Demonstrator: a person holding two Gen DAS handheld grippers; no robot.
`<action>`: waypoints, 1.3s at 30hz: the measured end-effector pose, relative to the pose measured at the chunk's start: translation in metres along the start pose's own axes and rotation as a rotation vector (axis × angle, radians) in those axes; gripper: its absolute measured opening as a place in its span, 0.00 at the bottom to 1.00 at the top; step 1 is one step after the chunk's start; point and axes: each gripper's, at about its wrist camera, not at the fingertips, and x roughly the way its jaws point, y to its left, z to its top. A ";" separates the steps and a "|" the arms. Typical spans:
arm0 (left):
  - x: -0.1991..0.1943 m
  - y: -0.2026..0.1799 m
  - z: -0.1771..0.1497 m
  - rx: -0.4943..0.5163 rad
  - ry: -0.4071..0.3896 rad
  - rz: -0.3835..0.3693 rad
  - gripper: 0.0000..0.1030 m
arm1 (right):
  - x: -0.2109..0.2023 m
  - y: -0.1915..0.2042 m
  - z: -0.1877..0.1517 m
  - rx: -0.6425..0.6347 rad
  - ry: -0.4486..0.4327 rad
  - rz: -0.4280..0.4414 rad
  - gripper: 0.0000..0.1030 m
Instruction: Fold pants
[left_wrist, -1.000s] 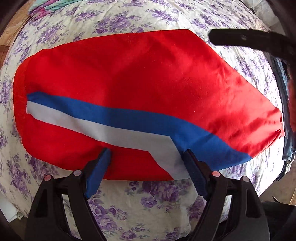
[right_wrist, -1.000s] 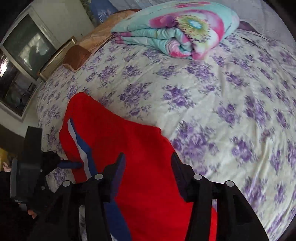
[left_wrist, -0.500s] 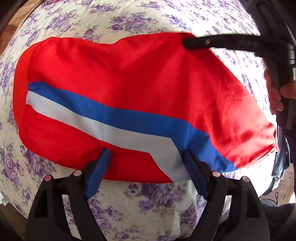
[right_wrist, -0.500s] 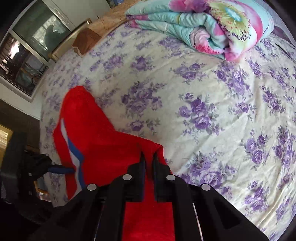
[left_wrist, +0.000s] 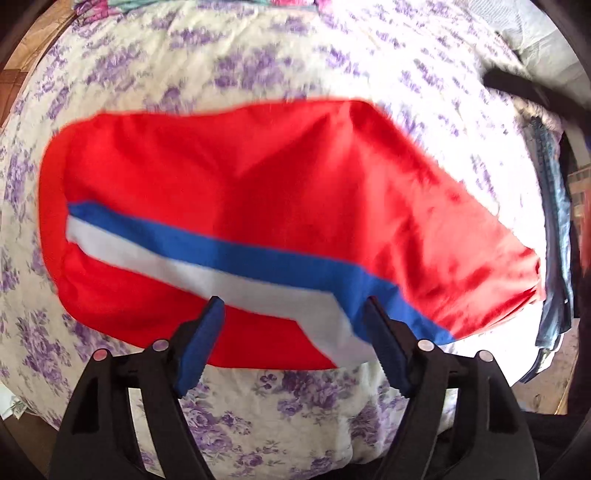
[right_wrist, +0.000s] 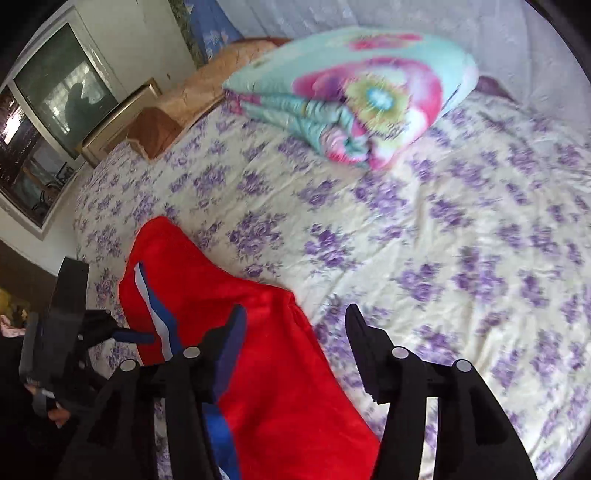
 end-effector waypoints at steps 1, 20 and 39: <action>-0.007 -0.002 0.007 0.010 -0.017 -0.019 0.72 | -0.010 -0.001 -0.018 0.027 0.004 -0.007 0.55; 0.070 -0.079 0.098 0.197 0.056 0.006 0.53 | 0.059 0.020 -0.197 0.409 0.135 -0.204 0.11; 0.056 -0.074 -0.030 0.290 0.132 0.000 0.49 | -0.067 -0.089 -0.346 1.194 -0.269 -0.117 0.76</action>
